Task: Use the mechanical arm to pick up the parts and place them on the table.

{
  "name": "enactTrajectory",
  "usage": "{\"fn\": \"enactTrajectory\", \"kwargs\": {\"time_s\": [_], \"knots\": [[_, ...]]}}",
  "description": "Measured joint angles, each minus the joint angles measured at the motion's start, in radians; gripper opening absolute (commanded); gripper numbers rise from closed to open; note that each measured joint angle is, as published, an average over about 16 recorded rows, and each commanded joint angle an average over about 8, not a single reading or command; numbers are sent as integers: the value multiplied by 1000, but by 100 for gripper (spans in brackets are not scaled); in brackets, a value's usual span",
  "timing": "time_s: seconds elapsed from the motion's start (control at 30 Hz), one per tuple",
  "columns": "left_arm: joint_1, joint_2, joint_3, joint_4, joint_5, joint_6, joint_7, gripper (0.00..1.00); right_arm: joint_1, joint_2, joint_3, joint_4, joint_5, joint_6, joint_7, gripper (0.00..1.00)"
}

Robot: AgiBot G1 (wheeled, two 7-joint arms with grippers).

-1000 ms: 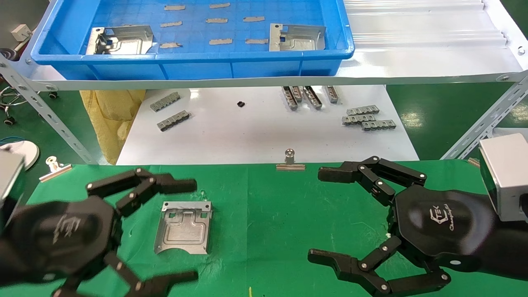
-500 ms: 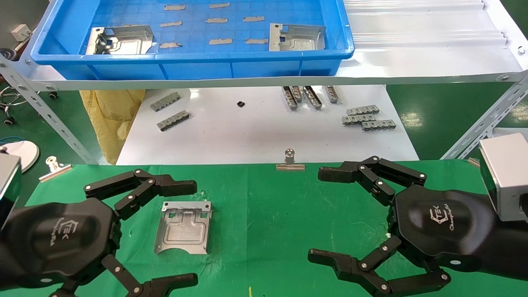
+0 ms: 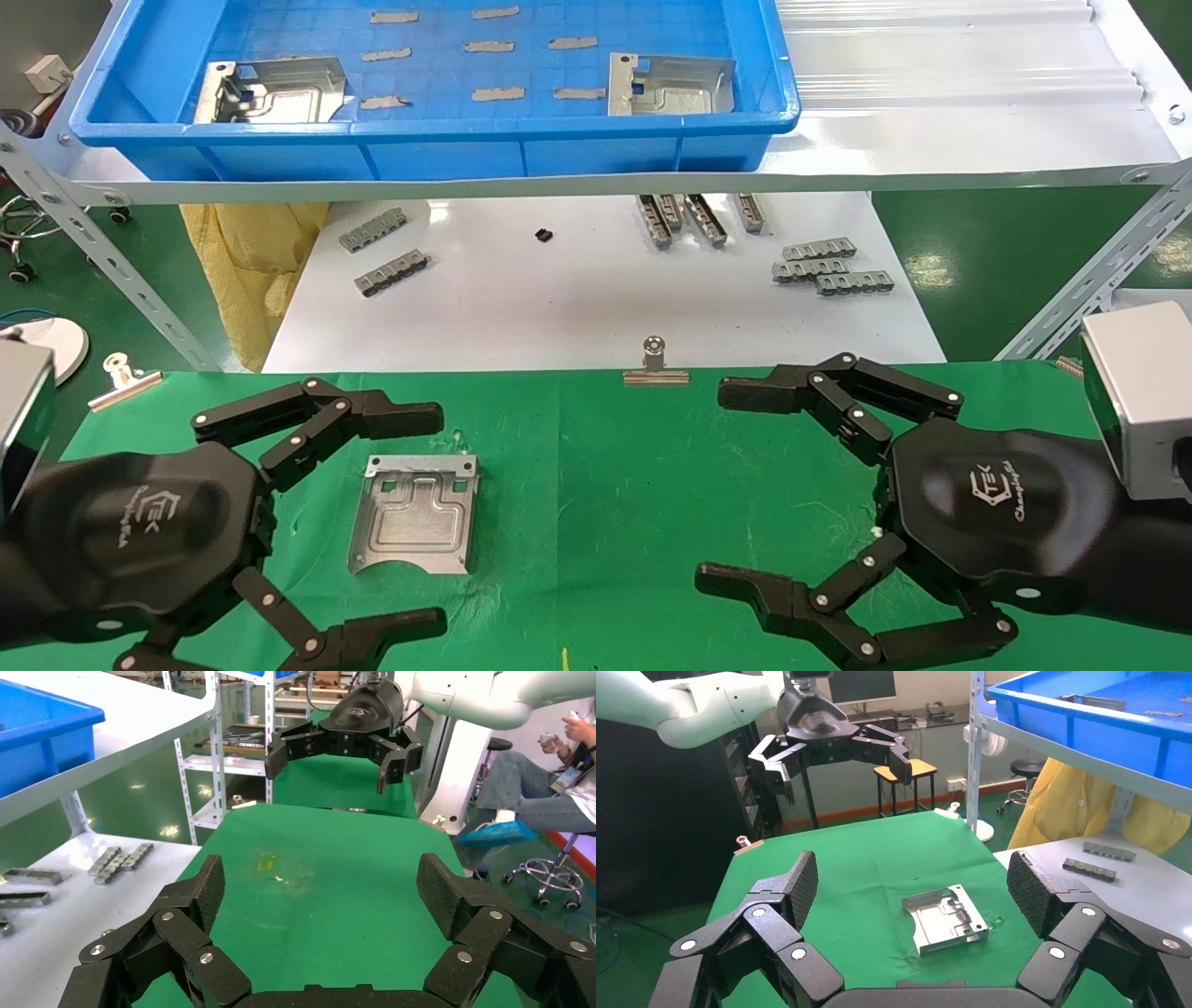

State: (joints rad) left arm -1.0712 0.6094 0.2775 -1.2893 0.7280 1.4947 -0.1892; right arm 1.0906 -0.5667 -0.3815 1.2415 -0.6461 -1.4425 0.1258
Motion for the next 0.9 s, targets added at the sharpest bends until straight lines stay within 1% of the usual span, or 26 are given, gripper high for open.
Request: {"fn": "enactTrajectory", "kwargs": {"time_s": [0.9], "knots": [[-3, 2, 2, 6, 3, 1, 2, 100, 0, 0, 0, 0, 0, 0, 0, 100]]}}
